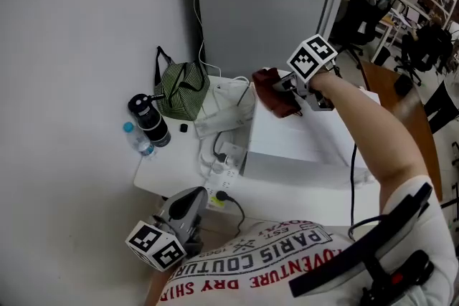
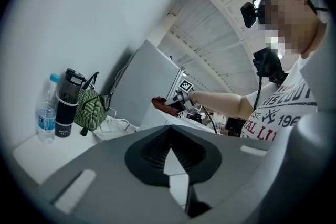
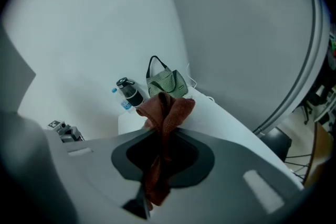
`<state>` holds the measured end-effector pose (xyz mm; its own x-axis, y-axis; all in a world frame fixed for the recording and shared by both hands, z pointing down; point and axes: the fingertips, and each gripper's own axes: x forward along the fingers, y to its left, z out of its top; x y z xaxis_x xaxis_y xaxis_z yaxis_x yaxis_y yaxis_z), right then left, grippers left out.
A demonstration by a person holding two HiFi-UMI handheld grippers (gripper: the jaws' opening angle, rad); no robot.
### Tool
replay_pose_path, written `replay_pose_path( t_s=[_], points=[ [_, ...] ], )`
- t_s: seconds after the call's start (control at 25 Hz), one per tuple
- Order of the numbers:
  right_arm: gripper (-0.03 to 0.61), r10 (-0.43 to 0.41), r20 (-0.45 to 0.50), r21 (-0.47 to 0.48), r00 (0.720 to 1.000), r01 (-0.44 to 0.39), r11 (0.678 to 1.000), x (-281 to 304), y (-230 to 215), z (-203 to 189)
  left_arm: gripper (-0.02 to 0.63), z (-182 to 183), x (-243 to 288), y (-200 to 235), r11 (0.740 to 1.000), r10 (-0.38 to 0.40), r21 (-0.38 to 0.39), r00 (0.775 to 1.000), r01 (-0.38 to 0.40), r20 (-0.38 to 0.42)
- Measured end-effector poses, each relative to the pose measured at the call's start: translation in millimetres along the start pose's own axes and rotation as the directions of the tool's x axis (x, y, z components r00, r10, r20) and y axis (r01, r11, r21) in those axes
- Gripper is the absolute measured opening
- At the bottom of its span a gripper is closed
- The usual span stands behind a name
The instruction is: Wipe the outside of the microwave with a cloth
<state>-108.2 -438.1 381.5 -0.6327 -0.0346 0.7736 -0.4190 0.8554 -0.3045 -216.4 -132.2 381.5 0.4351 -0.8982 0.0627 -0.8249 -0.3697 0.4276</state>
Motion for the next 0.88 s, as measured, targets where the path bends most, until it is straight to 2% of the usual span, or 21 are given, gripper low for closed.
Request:
replay_pose_path(
  t_s=[0.24, 0.44, 0.64, 0.76, 0.88],
  points=[
    [0.044, -0.026, -0.001, 0.007, 1.000, 0.026, 1.000, -12, -20, -12, 0.006, -6, 19, -7, 0.999, -0.053, 0.001, 0.998, 0.053, -0.043],
    [0.044, -0.076, 0.002, 0.077, 0.997, 0.075, 0.994, -50, -60, -49, 0.006, -16, 52, -20, 0.991, -0.134, -0.005, 0.987, 0.134, -0.084],
    [0.044, -0.167, 0.019, 0.190, 0.986, 0.161, 0.969, -112, -110, -105, 0.006, -24, 97, -47, 0.974, -0.224, 0.001, 0.968, 0.225, -0.111],
    [0.044, -0.232, 0.014, 0.245, 0.973, 0.222, 0.944, -149, -135, -140, 0.006, -32, 123, -66, 0.954, -0.297, -0.006, 0.945, 0.299, -0.139],
    [0.044, -0.263, 0.011, 0.294, 0.965, 0.249, 0.923, -173, -153, -170, 0.006, -39, 137, -86, 0.935, -0.350, -0.003, 0.923, 0.354, -0.158]
  ],
)
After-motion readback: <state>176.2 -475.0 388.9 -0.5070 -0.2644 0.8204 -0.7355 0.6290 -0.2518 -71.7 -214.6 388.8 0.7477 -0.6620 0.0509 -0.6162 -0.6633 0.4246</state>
